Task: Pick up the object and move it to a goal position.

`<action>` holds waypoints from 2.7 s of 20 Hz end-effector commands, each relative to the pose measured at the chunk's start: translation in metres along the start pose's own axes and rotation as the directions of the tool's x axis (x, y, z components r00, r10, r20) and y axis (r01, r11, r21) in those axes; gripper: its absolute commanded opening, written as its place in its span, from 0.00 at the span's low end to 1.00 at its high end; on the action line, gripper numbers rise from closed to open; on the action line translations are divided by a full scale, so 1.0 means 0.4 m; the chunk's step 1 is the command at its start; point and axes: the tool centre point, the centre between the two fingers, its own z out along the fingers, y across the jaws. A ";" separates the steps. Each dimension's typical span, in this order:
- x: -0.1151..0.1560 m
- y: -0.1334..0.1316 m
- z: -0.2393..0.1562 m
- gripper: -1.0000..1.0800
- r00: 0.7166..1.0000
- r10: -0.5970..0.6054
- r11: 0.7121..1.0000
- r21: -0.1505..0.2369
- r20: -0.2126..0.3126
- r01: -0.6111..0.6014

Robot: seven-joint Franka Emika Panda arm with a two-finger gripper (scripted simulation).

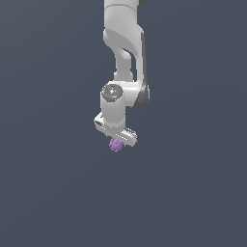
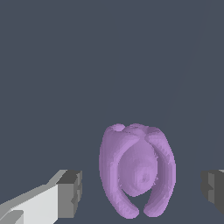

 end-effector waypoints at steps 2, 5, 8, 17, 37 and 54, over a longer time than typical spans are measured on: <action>-0.002 0.002 0.044 0.96 1.000 0.002 1.000 0.000 0.001 -0.002; -0.002 0.002 0.074 0.96 1.000 0.003 1.000 0.000 0.001 -0.003; -0.001 0.000 0.088 0.96 1.000 0.003 1.000 0.000 0.001 -0.003; 0.000 0.000 0.090 0.00 1.000 0.003 1.000 0.000 0.001 -0.003; 0.007 -0.048 -0.115 0.00 1.000 0.004 1.000 0.000 0.000 -0.004; 0.030 -0.159 -0.571 0.00 1.000 0.005 1.000 -0.001 0.000 -0.005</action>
